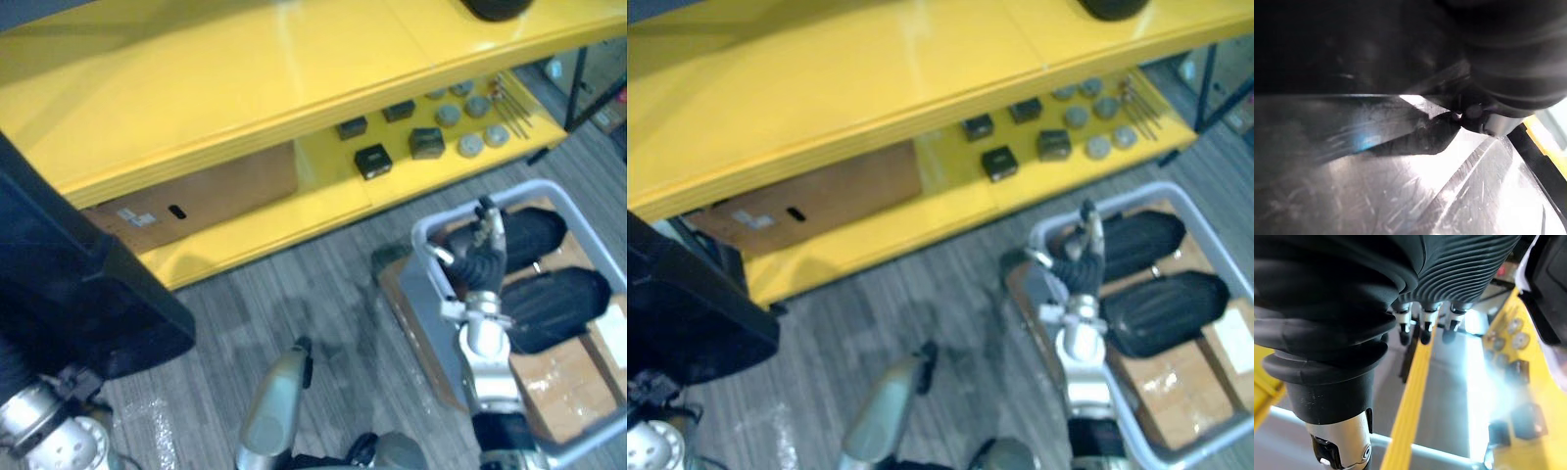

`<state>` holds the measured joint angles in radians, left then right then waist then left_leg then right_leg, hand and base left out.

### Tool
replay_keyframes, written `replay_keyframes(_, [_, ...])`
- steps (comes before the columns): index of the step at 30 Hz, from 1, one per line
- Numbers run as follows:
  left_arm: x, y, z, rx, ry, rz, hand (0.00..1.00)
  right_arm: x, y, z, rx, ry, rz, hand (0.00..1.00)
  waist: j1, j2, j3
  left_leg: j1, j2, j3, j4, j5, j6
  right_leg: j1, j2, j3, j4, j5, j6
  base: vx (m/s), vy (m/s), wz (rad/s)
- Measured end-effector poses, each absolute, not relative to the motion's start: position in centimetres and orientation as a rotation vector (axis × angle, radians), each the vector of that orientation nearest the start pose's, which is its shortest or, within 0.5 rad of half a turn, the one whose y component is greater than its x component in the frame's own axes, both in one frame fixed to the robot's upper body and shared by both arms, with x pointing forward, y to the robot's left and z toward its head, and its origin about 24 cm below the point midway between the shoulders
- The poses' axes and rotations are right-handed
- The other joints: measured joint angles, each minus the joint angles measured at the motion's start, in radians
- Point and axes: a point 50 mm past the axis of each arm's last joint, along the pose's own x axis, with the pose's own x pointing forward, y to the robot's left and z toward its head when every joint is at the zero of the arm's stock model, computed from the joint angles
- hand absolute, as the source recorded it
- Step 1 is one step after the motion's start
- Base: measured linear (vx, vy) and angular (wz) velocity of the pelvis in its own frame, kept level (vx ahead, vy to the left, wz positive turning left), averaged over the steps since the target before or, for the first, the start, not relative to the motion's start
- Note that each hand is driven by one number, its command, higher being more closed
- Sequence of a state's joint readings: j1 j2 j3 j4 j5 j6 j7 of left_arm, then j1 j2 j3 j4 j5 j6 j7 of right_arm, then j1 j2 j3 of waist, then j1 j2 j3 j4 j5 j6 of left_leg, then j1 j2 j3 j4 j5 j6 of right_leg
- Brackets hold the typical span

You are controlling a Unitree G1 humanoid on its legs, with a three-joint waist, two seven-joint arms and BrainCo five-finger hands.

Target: Walk over and take plastic housings, then place them on the shelf

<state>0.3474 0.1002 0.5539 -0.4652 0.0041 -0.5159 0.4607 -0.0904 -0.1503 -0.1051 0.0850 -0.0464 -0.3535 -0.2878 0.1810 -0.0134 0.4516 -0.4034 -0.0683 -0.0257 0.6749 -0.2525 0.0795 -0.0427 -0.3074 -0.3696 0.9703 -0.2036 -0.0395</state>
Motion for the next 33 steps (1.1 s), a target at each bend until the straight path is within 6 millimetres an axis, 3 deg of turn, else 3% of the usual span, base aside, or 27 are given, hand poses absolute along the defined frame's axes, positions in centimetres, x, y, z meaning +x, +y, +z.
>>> replay_keyframes(1, [11.5, 29.0, 15.1, 0.351, -0.762, 0.909, 1.0, 26.1, -20.6, 8.8, -0.154, -0.407, -0.342, 0.0, -0.003, -0.002, -0.004, 0.021, -0.005, -0.031, -0.002, -0.014, 0.007, -0.023, 0.027, 0.046, 0.029, -0.02, 0.03, 0.25, 0.062, 0.69])
replay_keyframes(2, [11.3, 29.2, 15.4, 0.358, -0.776, 0.925, 1.0, 26.1, -20.9, 9.3, -0.155, -0.439, -0.353, 0.0, -0.006, -0.001, -0.006, 0.037, -0.013, -0.065, -0.006, -0.024, 0.005, -0.047, 0.058, 0.078, 0.002, -0.08, 0.061, 0.25, 0.044, 0.7])
replay_keyframes(5, [11.5, 29.6, 16.0, 0.352, -0.803, 0.946, 1.0, 26.1, -22.4, 10.1, -0.148, -0.471, -0.393, 0.0, -0.005, -0.002, -0.009, 0.093, -0.041, -0.13, -0.029, -0.042, -0.019, -0.105, 0.109, 0.144, -0.157, -0.143, 0.113, 0.29, 0.001, 0.67])
replay_keyframes(8, [12.5, 29.6, 16.6, 0.342, -0.815, 0.915, 1.0, 25.4, -24.4, 10.8, -0.132, -0.474, -0.377, 0.0, -0.026, 0.01, -0.065, 0.146, -0.064, -0.252, -0.072, -0.052, -0.032, -0.188, 0.189, 0.321, -0.356, -0.134, 0.145, 0.33, -0.073, 1.28])
replay_keyframes(9, [13.1, 29.4, 16.6, 0.302, -0.811, 0.876, 1.0, 24.4, -25.1, 11.1, -0.144, -0.474, -0.366, 0.0, -0.043, 0.005, -0.095, 0.186, -0.084, -0.33, -0.088, -0.057, -0.044, -0.19, 0.209, 0.396, -0.432, -0.116, 0.177, 0.43, -0.175, 1.71])
replay_keyframes(10, [13.3, 29.3, 16.6, 0.291, -0.804, 0.859, 1.0, 24.1, -25.3, 11.1, -0.14, -0.467, -0.36, 0.0, -0.043, -0.006, -0.11, 0.204, -0.09, -0.35, -0.095, -0.063, -0.054, -0.189, 0.203, 0.414, -0.45, -0.11, 0.184, 0.38, -0.204, 1.52])
replay_keyframes(11, [13.4, 29.2, 16.4, 0.27, -0.79, 0.838, 1.0, 23.7, -25.3, 11.0, -0.134, -0.455, -0.346, 0.0, -0.041, -0.028, -0.134, 0.229, -0.099, -0.367, -0.107, -0.071, -0.068, -0.188, 0.192, 0.426, -0.471, -0.101, 0.188, 0.4, -0.327, 1.31])
replay_keyframes(13, [13.4, 28.6, 16.0, 0.26, -0.76, 0.79, 1.0, 22.9, -25.2, 11.3, -0.126, -0.455, -0.316, 0.0, -0.04, -0.077, -0.191, 0.23, -0.097, -0.306, -0.096, -0.087, -0.097, -0.164, 0.162, 0.396, -0.541, -0.01, 0.143, 0.4, -0.361, 1.33])
replay_keyframes(14, [13.5, 28.2, 15.6, 0.243, -0.743, 0.773, 1.0, 23.0, -25.5, 11.5, -0.138, -0.455, -0.306, 0.0, -0.05, -0.078, -0.2, 0.224, -0.071, -0.255, -0.075, -0.103, -0.117, -0.146, 0.161, 0.369, -0.539, 0.014, 0.184, 0.21, -0.23, 1.06])
replay_keyframes(15, [13.5, 27.7, 15.0, 0.23, -0.712, 0.751, 1.0, 23.2, -26.1, 11.5, -0.15, -0.442, -0.299, 0.0, -0.051, -0.055, -0.207, 0.22, -0.004, -0.185, -0.077, -0.109, -0.128, -0.111, 0.186, 0.321, -0.571, 0.019, 0.168, 0.21, -0.248, 0.92])
replay_keyframes(17, [13.6, 27.6, 15.1, 0.232, -0.713, 0.742, 1.0, 23.5, -26.8, 12.5, -0.164, -0.471, -0.299, 0.0, -0.06, -0.014, -0.209, 0.196, 0.071, -0.072, -0.133, -0.096, -0.131, -0.099, 0.202, 0.266, -0.604, 0.03, 0.15, 0.18, -0.206, 0.68])
replay_keyframes(18, [13.8, 27.5, 15.2, 0.226, -0.724, 0.737, 1.0, 23.6, -27.1, 12.8, -0.167, -0.48, -0.308, 0.0, -0.063, -0.005, -0.207, 0.195, 0.08, -0.05, -0.157, -0.084, -0.124, -0.101, 0.201, 0.255, -0.609, 0.032, 0.147, 0.14, -0.161, 0.56])
replay_keyframes(21, [15.0, 26.5, 15.9, 0.18, -0.776, 0.699, 1.0, 23.3, -27.9, 12.0, -0.149, -0.452, -0.349, 0.0, -0.069, -0.003, -0.206, 0.249, 0.077, -0.017, -0.252, -0.034, -0.127, -0.077, 0.185, 0.246, -0.618, 0.033, 0.145, 0.09, -0.078, 0.17])
replay_keyframes(26, [16.0, 26.0, 16.6, 0.247, -0.796, 0.68, 1.0, 21.9, -28.4, 13.4, -0.092, -0.572, -0.44, 0.0, -0.118, -0.006, -0.204, 0.303, 0.083, 0.044, -0.27, -0.034, -0.127, -0.04, 0.183, 0.268, -0.632, 0.042, 0.131, 0.06, 0.021, -0.18])
replay_keyframes(33, [17.7, 24.6, 17.4, 0.273, -0.812, 0.494, 1.0, 20.4, -28.2, 14.0, -0.078, -0.646, -0.531, 0.0, -0.144, -0.006, -0.204, 0.382, 0.091, 0.148, -0.308, -0.034, -0.127, -0.005, 0.183, 0.318, -0.654, 0.059, 0.117, 0.03, 0.049, -0.27])
